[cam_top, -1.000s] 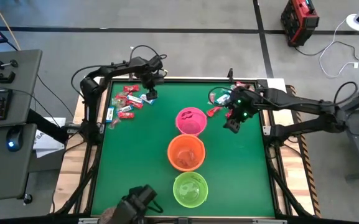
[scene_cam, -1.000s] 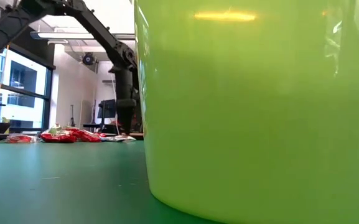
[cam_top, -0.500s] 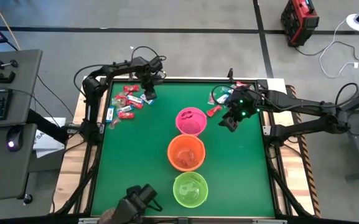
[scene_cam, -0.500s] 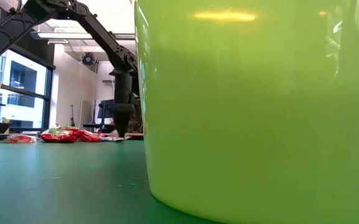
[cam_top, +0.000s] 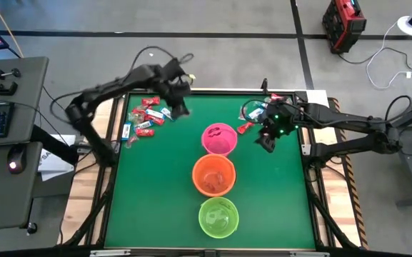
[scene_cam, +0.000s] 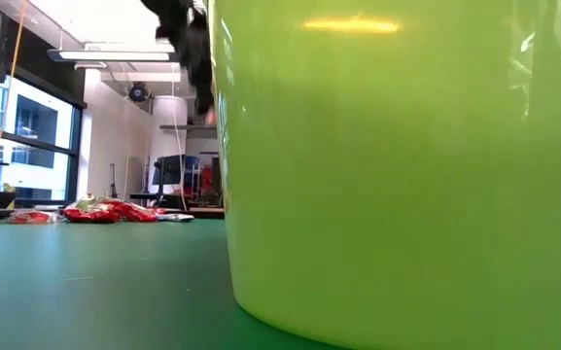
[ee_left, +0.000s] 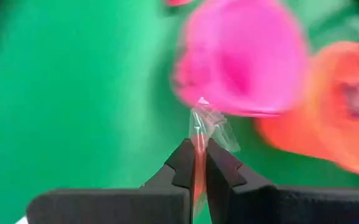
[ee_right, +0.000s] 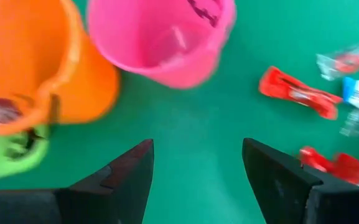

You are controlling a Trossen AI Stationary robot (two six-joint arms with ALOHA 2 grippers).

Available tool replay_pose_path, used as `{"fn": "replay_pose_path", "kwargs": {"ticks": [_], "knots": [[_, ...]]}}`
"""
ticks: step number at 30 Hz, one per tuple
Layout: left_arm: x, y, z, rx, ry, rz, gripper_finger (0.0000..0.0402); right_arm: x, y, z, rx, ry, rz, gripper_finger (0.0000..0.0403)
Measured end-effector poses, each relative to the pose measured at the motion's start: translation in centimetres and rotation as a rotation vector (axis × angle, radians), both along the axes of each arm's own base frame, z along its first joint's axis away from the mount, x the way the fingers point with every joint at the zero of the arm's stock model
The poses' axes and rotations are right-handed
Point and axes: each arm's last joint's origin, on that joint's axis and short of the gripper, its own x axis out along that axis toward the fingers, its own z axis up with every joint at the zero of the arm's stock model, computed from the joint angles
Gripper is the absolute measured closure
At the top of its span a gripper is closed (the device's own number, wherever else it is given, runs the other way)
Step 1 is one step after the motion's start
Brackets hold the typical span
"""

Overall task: Sort candy by brand, put in halloween buckets
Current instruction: Put the orange gummy into the orange bucket

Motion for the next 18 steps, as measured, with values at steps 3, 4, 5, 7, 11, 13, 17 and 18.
{"fn": "replay_pose_path", "kwargs": {"ticks": [3,4,5,7,11,13,17,18], "knots": [[1.3,-6.6,2.4,0.010,-0.062,-0.108,0.0399,-0.2,-0.2,-0.1,-0.024,0.022,0.028,0.0167],[1.8,-8.8,2.9,0.023,-0.078,-0.122,0.0399,-0.3,-0.3,-0.1,-0.027,0.021,0.031,0.0167],[2.3,-10.9,3.3,0.033,-0.094,-0.135,0.0399,-0.3,-0.4,-0.1,-0.027,0.018,0.034,0.0167],[3.3,-14.7,3.7,0.037,-0.137,-0.148,0.0398,-0.2,-0.4,0.0,-0.001,0.004,0.014,0.0167],[5.2,-20.5,3.6,0.045,-0.235,-0.130,0.0394,0.0,-0.4,0.1,0.062,-0.027,-0.009,0.0167],[6.2,-22.2,2.6,0.061,-0.237,-0.105,0.0387,0.0,-0.3,0.1,0.072,-0.033,0.004,0.0167],[7.6,-23.1,0.4,0.050,-0.171,-0.070,0.0357,0.2,-0.2,0.3,0.101,-0.065,0.055,0.0167],[7.9,-23.1,-0.2,0.043,-0.149,-0.068,0.0345,0.2,-0.2,0.3,0.106,-0.067,0.061,0.0167]]}}
